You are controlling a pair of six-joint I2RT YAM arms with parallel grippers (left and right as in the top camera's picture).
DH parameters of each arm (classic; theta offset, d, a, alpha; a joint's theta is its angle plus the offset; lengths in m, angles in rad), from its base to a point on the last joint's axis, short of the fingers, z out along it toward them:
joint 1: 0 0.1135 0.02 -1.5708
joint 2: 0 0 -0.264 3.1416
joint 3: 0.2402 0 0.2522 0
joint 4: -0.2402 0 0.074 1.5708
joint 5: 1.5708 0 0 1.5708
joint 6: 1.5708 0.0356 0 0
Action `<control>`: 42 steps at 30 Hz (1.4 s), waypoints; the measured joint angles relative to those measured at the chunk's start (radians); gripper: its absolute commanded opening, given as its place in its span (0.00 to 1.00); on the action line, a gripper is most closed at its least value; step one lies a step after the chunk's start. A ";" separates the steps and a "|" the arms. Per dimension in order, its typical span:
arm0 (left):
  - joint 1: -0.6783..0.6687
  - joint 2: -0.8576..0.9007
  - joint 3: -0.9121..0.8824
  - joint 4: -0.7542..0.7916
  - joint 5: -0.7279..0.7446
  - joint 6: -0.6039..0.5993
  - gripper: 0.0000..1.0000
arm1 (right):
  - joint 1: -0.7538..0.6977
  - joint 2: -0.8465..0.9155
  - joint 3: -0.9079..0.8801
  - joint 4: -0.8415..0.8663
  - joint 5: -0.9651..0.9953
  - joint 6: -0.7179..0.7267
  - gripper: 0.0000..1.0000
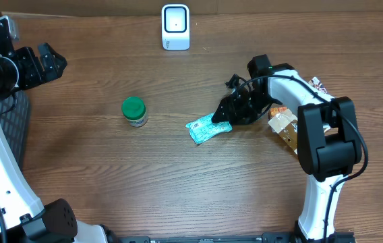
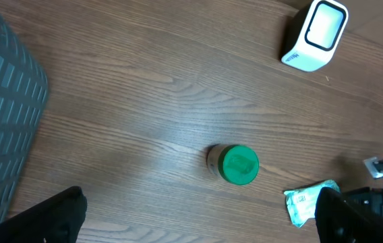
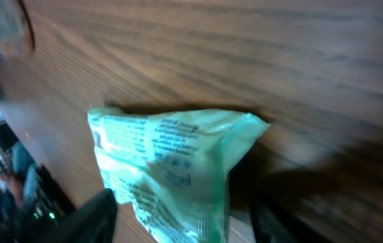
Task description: Scan the item barcode
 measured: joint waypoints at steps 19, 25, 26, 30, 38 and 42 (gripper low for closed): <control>0.000 0.000 0.000 0.000 0.000 0.000 1.00 | 0.016 -0.003 0.091 -0.091 -0.035 0.059 0.14; 0.000 0.000 0.000 0.000 0.000 0.000 1.00 | 0.016 -0.107 0.201 -0.186 -0.069 0.045 0.15; 0.000 0.000 0.000 0.000 0.000 0.000 1.00 | 0.016 -0.137 0.212 -0.198 -0.074 0.043 0.15; 0.000 0.000 0.000 0.000 0.000 0.000 1.00 | 0.016 -0.254 0.231 -0.227 -0.098 0.040 0.15; 0.000 0.000 0.000 0.000 0.000 0.000 1.00 | 0.016 -0.437 0.236 -0.295 -0.119 0.034 0.15; 0.000 0.000 0.000 0.000 0.000 0.000 1.00 | 0.016 -0.467 0.236 -0.298 -0.121 0.034 0.15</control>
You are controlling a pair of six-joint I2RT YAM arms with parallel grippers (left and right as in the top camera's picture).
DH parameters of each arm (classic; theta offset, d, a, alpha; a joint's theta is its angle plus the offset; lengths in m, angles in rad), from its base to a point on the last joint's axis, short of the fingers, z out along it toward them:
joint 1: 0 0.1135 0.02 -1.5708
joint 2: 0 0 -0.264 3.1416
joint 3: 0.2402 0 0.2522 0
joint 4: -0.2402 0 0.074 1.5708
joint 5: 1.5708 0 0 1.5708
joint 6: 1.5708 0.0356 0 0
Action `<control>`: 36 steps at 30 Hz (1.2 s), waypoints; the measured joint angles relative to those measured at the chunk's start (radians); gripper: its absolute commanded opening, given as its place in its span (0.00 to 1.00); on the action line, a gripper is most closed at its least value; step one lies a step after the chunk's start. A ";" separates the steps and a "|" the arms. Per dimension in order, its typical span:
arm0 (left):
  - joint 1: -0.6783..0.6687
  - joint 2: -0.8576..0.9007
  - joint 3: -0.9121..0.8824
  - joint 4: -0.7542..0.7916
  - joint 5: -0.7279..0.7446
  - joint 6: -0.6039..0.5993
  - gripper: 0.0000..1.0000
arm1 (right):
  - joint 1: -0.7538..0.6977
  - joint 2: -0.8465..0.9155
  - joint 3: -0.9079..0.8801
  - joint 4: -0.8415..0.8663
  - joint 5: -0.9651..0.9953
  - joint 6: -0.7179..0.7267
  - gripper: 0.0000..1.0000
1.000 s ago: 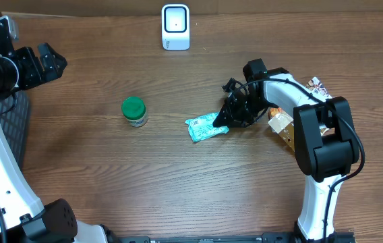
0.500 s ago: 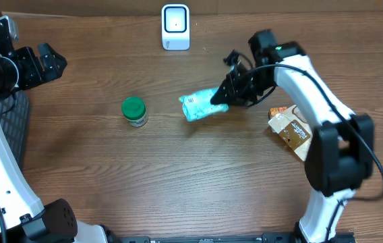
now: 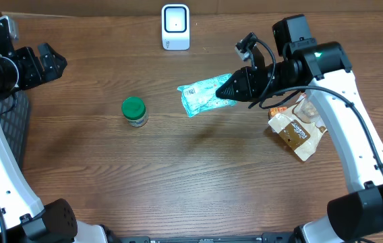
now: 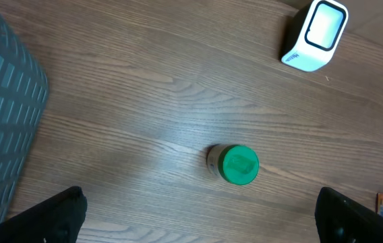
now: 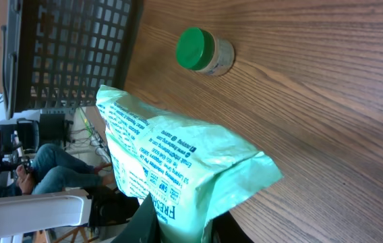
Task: Scan the item barcode
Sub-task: 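Lift the wipes pack and carry it up toward the scanner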
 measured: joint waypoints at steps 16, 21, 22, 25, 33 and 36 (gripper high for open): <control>0.000 0.000 0.000 0.000 0.000 0.000 1.00 | 0.000 -0.003 0.000 0.008 0.001 0.027 0.15; 0.000 0.000 0.000 0.000 0.000 0.000 1.00 | 0.020 -0.003 0.012 0.015 0.080 0.081 0.15; 0.000 0.000 0.000 0.000 0.000 0.000 1.00 | 0.027 -0.003 0.019 0.017 0.103 0.089 0.15; 0.000 0.000 0.000 0.000 0.000 0.000 1.00 | 0.077 0.000 0.100 0.015 0.248 0.135 0.11; 0.000 0.000 0.000 0.000 0.000 0.000 1.00 | 0.244 0.026 0.339 0.252 0.777 0.154 0.12; 0.000 0.000 0.000 0.000 -0.001 0.000 1.00 | 0.293 0.068 0.344 0.412 0.986 0.087 0.15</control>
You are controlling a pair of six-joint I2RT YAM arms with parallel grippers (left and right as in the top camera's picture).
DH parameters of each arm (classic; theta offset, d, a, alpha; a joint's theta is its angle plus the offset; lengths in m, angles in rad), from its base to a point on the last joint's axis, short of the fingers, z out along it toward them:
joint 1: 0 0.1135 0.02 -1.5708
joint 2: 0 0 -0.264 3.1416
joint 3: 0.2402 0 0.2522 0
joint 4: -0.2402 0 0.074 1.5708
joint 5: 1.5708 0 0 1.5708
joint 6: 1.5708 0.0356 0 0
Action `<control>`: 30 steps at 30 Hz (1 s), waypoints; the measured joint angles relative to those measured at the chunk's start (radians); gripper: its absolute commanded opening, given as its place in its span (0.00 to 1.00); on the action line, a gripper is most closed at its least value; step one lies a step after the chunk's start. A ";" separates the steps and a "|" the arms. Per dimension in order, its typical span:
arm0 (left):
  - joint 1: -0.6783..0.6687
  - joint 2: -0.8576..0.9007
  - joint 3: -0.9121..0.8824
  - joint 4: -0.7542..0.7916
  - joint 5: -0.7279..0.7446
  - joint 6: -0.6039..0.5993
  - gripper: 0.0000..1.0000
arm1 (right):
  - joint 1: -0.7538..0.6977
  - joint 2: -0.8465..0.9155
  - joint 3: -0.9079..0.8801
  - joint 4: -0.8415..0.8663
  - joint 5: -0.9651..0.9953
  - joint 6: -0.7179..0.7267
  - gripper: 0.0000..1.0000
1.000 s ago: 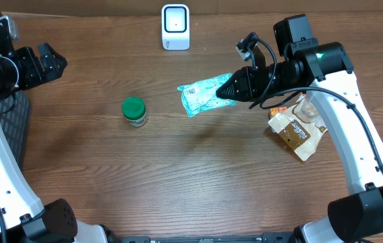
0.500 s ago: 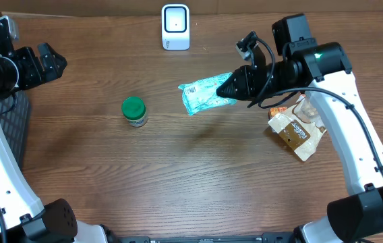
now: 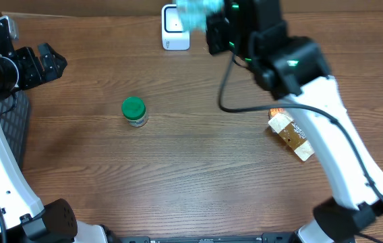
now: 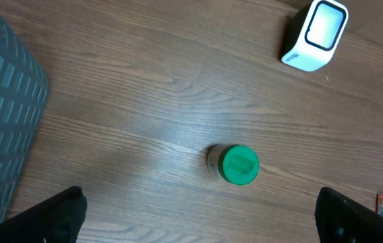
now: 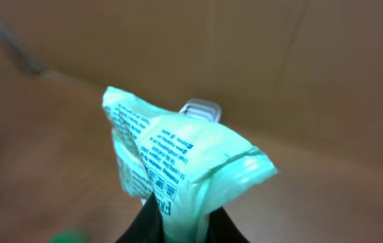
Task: Scan the item barcode
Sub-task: 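Lift the wipes pack and carry it up toward the scanner, then hold the wipes pack in front of the white scanner window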
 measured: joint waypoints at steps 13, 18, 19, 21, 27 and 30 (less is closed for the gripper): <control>0.000 0.000 0.000 0.000 0.001 0.000 0.99 | 0.040 0.390 0.002 0.537 0.345 -0.528 0.17; 0.000 0.000 0.000 0.000 0.000 0.000 1.00 | 0.033 0.456 0.002 0.477 0.360 -0.503 0.21; 0.000 0.000 0.000 0.000 0.000 0.000 1.00 | 0.029 0.457 0.002 0.459 0.348 -0.472 0.22; 0.000 0.000 0.000 0.000 0.000 0.000 0.99 | 0.014 0.457 0.002 0.426 0.307 -0.415 0.23; 0.000 0.000 0.000 0.000 0.000 0.000 0.99 | -0.055 0.457 0.002 0.254 0.118 -0.196 0.34; 0.000 0.000 0.000 0.000 0.000 0.000 1.00 | -0.095 0.457 0.002 0.218 -0.004 -0.054 0.37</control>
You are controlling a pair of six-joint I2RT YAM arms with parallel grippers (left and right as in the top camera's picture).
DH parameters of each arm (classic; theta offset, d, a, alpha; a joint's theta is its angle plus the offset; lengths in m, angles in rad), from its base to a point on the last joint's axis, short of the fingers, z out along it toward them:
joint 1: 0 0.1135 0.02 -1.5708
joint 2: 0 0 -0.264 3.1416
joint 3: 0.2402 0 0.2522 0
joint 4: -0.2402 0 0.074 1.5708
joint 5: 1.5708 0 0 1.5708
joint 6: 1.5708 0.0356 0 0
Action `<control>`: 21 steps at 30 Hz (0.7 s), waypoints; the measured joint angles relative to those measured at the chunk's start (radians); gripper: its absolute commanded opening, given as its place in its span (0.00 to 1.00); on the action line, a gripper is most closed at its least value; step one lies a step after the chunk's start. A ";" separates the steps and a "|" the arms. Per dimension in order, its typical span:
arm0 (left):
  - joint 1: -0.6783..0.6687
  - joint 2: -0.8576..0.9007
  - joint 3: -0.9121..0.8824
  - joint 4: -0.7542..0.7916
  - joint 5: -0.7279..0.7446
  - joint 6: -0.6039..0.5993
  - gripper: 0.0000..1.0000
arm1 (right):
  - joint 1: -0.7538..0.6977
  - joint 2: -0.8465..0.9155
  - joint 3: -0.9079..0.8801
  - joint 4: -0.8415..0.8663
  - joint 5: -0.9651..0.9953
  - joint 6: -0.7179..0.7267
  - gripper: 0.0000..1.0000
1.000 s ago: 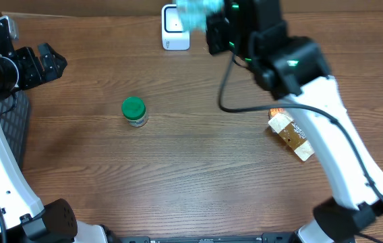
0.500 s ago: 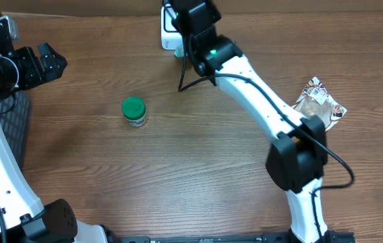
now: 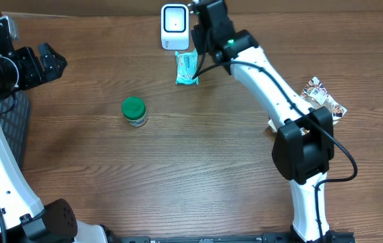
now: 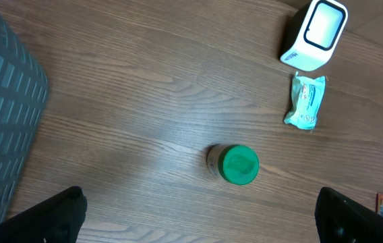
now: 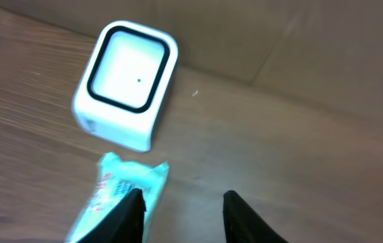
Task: Scan the item barcode
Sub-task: 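Hold the wipes pack in front of the white scanner window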
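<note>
The white barcode scanner (image 3: 175, 27) stands at the back of the table, its window facing up (image 5: 125, 84). A light green packet (image 3: 187, 68) lies flat on the wood just in front of it (image 4: 305, 101). My right gripper (image 5: 185, 219) is open above the table beside the scanner. The packet (image 5: 117, 196) lies by its left finger and is not between the fingers. In the overhead view the right gripper (image 3: 199, 42) hovers over the packet's far end. My left gripper (image 4: 201, 223) is open and empty at the far left (image 3: 40, 64).
A small jar with a green lid (image 3: 134, 111) stands left of centre (image 4: 237, 164). A dark mesh basket (image 4: 3, 121) is at the left edge. A colourful snack packet (image 3: 324, 96) lies at the right, near the right arm's base. A cardboard wall runs along the back.
My right gripper held the green packet up in front of the scanner. Now it is open and the packet lies on the table in front of the scanner. The left arm is unchanged.
My right gripper was down on the green packet at mid-table. Then it held the packet lifted and further left, then up at the scanner. Now the packet lies released before the scanner. The jar and left arm stayed put.
</note>
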 measured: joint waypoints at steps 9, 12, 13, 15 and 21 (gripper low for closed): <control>0.000 0.000 0.000 0.000 0.000 0.000 1.00 | -0.042 0.104 0.000 -0.005 -0.230 0.192 0.46; 0.000 0.000 0.000 0.000 0.000 0.000 1.00 | -0.032 0.155 0.000 -0.011 -0.253 0.206 0.45; 0.000 0.000 0.000 0.000 0.000 0.000 0.99 | -0.028 0.171 0.000 -0.012 -0.258 0.210 0.45; 0.000 0.000 0.000 0.000 0.000 0.000 1.00 | -0.022 0.190 0.000 -0.013 -0.265 0.215 0.44; 0.000 0.000 0.000 0.000 0.000 0.000 1.00 | -0.013 0.198 0.000 -0.033 -0.268 0.221 0.43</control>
